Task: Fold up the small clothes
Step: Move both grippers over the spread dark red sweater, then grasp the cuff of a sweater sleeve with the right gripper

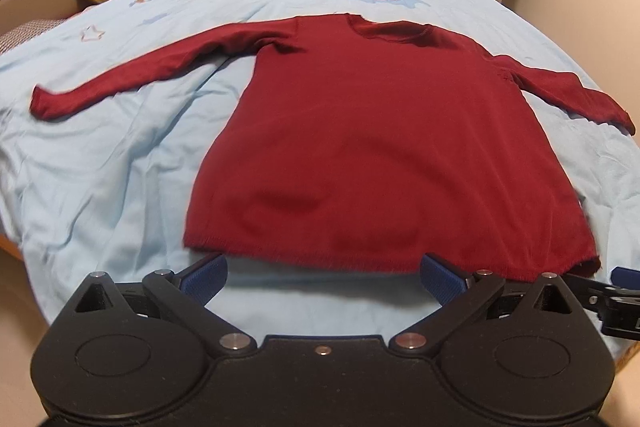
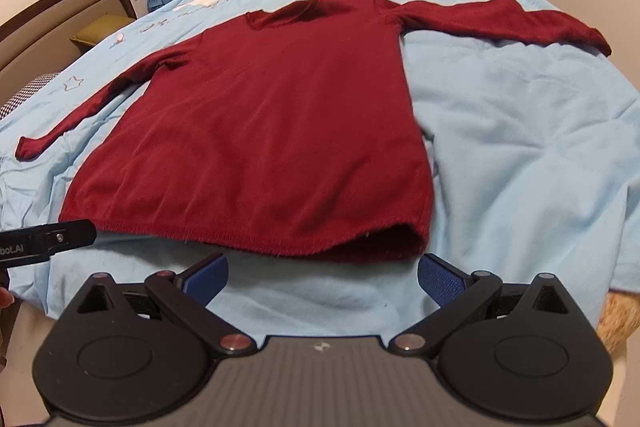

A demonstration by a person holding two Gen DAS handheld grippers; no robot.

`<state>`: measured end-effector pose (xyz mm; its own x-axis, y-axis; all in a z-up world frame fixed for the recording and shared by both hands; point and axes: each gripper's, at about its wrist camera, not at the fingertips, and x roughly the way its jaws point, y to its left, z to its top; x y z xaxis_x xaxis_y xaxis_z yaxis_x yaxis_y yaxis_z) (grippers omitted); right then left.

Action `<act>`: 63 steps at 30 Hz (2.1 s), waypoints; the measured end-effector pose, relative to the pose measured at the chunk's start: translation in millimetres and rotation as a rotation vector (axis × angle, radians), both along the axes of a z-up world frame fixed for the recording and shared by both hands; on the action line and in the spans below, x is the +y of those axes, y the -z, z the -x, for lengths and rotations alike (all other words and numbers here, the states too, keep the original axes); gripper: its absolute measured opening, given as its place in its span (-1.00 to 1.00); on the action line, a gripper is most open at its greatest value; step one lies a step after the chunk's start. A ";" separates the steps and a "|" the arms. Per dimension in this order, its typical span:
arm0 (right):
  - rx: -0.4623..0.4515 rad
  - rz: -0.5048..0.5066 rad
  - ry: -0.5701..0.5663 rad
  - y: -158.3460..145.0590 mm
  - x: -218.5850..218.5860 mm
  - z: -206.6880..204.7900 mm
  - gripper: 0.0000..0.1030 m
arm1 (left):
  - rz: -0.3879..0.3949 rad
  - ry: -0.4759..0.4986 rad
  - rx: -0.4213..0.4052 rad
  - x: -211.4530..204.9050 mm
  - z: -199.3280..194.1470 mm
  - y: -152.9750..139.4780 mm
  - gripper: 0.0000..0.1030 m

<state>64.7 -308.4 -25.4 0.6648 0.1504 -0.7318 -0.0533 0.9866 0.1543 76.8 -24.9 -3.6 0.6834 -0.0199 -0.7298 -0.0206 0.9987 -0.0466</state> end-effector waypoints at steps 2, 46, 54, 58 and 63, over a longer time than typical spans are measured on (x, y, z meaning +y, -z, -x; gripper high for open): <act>0.004 -0.014 0.010 -4.5 -4.2 -3.8 1.00 | -0.021 0.010 0.004 -7.4 -11.9 -2.1 0.99; -0.071 0.025 0.183 -9.2 -108.9 -105.3 1.00 | -0.089 0.198 0.007 -139.4 -176.1 -12.7 0.99; -0.258 0.007 0.326 -11.8 -157.2 -129.4 1.00 | -0.056 0.166 0.014 -152.9 -201.5 -6.1 0.99; -0.392 -0.135 0.417 -11.2 -214.6 -159.2 1.00 | -0.048 0.160 0.025 -158.8 -213.0 -0.1 0.99; -0.375 -0.160 0.481 -13.8 -283.1 -206.5 1.00 | -0.042 0.142 0.048 -160.0 -222.4 7.1 0.99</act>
